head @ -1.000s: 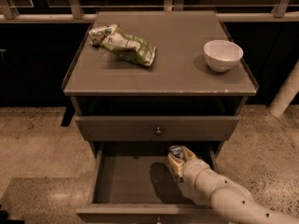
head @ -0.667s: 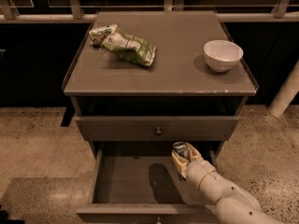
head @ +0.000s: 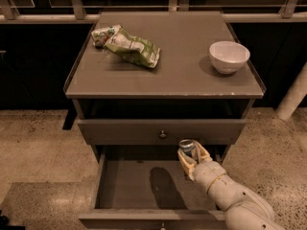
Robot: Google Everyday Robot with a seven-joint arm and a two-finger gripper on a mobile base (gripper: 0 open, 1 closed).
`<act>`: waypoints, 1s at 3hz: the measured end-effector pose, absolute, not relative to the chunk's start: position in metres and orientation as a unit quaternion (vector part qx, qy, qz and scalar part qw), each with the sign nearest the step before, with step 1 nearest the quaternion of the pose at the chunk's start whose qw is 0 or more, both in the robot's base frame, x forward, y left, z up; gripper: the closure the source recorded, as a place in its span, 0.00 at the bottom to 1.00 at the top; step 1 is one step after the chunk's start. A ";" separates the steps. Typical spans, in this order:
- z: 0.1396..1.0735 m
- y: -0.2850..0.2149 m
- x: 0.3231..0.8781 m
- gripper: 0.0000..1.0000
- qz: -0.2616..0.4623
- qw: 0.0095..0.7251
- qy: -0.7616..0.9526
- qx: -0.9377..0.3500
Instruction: Pick redbull can from middle drawer and place on counter
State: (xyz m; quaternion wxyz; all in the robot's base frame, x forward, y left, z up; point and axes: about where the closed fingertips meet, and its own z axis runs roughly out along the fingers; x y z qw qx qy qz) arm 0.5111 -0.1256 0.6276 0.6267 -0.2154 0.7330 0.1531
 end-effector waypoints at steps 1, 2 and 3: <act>0.627 -0.122 0.509 1.00 0.163 0.598 0.756 -0.210; 0.657 -0.116 0.497 1.00 0.157 0.584 0.767 -0.215; 0.710 -0.117 0.485 1.00 0.126 0.594 0.761 -0.228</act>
Offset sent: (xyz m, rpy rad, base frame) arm -0.0344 0.0121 0.0989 -0.0911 0.1101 -0.0076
